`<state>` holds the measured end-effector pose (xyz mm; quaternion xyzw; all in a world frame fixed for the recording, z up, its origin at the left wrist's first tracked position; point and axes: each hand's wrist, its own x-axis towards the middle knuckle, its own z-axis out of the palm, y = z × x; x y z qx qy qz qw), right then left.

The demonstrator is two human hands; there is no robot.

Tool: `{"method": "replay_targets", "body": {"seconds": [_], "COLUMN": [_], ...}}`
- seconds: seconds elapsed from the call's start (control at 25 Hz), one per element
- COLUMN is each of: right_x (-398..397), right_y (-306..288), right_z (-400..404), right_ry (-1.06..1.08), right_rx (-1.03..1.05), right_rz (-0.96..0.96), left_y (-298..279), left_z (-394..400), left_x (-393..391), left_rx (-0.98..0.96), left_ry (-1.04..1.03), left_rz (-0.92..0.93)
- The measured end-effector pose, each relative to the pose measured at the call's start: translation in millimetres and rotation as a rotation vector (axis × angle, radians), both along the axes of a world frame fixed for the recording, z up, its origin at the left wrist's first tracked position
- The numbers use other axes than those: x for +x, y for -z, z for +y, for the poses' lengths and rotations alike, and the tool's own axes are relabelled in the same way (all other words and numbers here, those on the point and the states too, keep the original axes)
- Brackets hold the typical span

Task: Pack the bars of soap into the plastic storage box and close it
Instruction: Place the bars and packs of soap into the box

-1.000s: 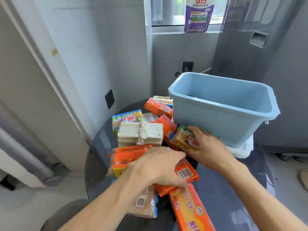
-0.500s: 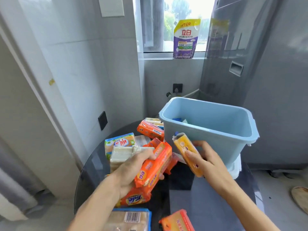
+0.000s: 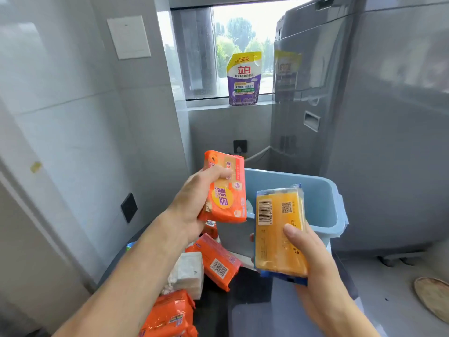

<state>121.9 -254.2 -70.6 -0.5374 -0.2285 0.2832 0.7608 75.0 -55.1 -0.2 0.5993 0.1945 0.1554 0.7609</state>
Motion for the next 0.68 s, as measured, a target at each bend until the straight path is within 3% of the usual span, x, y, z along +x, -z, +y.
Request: {"method": "replay_targets", "body": {"seconds": [0.12,0.28,0.52,0.68], "right_x": [31,98,159,169], "right_y": [-34,-66,-32,-10], "right_z": [2,20,67,79], "right_ry": [0.152,0.334,0.216,0.145], "right_rx": [0.011,-0.335,-1.101,-1.207], "right_rz": [-0.044,-0.236,-0.519,-0.484], "left_y": [-1,32,68,73], "left_z": [7,10,9,7], "left_x": [73,129,156,154], "left_rx": [0.210,0.419,1.140,1.317], "left_ry": [-0.080,0.084,0.171,0.140], "left_rz": [0.100,0.323,0.612,0.679]}}
